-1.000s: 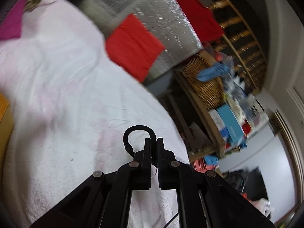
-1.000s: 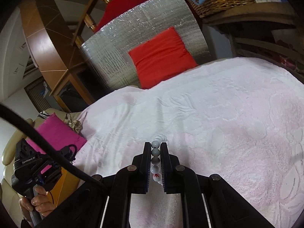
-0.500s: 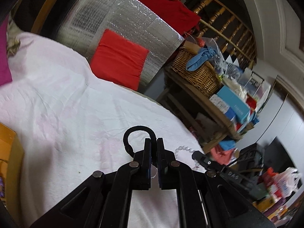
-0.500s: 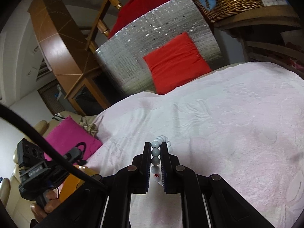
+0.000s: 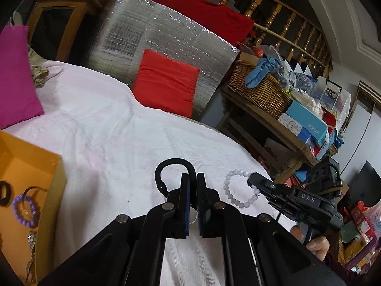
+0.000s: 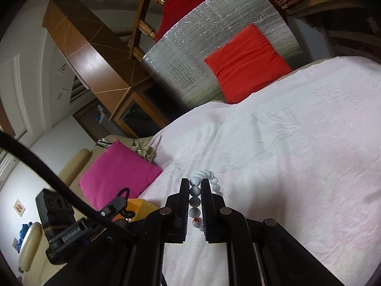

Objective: Organize jewelry
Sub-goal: 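Carry the hair tie and pearl bracelet over the orange box with both tools, then lower the pearl bracelet into the box with the right tool while the left holds the hair tie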

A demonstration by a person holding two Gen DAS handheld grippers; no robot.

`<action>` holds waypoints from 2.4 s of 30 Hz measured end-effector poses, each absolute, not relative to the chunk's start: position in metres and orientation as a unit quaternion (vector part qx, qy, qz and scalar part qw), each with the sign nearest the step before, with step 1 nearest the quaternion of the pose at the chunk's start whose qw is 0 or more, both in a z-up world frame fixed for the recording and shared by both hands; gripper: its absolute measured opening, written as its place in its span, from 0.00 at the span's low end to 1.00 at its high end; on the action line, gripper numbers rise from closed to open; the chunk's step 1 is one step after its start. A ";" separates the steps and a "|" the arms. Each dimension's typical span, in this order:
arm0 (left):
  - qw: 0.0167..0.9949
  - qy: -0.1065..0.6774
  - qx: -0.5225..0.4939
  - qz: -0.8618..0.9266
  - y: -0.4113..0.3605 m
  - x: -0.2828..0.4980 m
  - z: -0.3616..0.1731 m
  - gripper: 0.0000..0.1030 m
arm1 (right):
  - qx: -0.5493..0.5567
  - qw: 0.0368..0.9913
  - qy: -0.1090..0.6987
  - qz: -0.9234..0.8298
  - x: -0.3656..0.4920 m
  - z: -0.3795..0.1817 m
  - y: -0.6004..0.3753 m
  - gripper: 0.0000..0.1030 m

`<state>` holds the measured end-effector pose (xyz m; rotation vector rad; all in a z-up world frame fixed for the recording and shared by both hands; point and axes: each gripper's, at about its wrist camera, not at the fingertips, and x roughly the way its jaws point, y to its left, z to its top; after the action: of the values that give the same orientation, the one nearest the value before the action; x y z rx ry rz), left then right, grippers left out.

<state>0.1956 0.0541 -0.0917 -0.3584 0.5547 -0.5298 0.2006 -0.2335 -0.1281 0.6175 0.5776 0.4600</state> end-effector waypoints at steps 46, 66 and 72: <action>0.918 0.361 -0.155 0.053 0.256 0.033 -0.110 0.05 | 0.260 0.757 0.386 0.459 0.175 -0.131 0.027 0.10; 0.896 0.410 -0.133 0.107 0.265 0.038 -0.132 0.05 | 0.184 0.732 0.454 0.473 0.198 -0.176 0.129 0.10; 0.890 0.419 -0.119 0.136 0.270 0.040 -0.136 0.05 | 0.175 0.734 0.460 0.469 0.198 -0.183 0.133 0.10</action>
<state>0.0397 0.2695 -0.1364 -0.2474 0.8707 0.2826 0.1979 0.1333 -0.1831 0.3846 1.0108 1.0316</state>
